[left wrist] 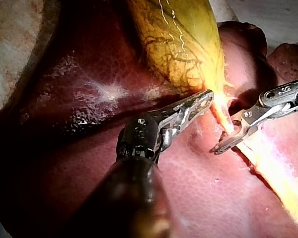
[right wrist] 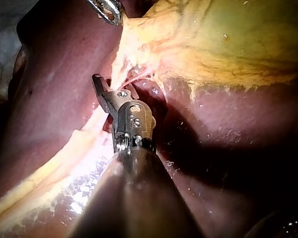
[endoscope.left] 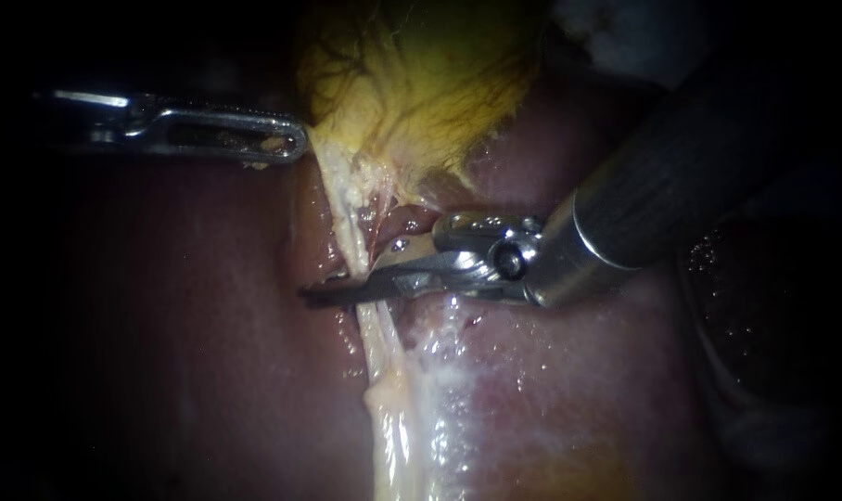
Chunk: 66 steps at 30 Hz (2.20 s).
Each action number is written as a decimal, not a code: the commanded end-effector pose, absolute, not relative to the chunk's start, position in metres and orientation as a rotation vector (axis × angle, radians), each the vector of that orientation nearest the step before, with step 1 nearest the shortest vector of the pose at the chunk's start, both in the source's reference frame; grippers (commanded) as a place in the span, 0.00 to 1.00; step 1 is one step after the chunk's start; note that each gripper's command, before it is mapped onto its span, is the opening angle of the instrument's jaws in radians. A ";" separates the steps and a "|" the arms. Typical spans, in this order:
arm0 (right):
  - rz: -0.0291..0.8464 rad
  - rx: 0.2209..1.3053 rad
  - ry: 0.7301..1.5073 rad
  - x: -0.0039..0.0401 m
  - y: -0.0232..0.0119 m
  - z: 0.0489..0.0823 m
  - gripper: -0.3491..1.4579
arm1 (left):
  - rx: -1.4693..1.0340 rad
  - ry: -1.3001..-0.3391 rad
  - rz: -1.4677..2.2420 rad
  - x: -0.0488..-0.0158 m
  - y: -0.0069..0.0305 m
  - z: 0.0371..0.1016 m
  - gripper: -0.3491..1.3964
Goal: Clipping first clip left tube
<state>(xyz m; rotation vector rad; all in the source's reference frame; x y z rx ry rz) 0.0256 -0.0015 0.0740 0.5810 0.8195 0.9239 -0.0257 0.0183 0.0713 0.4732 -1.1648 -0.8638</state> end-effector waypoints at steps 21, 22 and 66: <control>0.772 0.540 0.848 0.0238 -0.0015 0.0735 0.52 | 0.473 -1.165 -0.864 -0.0256 0.0182 0.0713 0.00; 0.768 0.547 0.848 0.0234 -0.0015 0.0734 0.52 | 0.473 -1.165 -0.864 -0.0255 0.0182 0.0713 0.00; 0.456 0.951 1.100 0.0138 0.0009 0.0727 0.53 | 0.474 -1.165 -0.862 -0.0252 0.0182 0.0712 0.00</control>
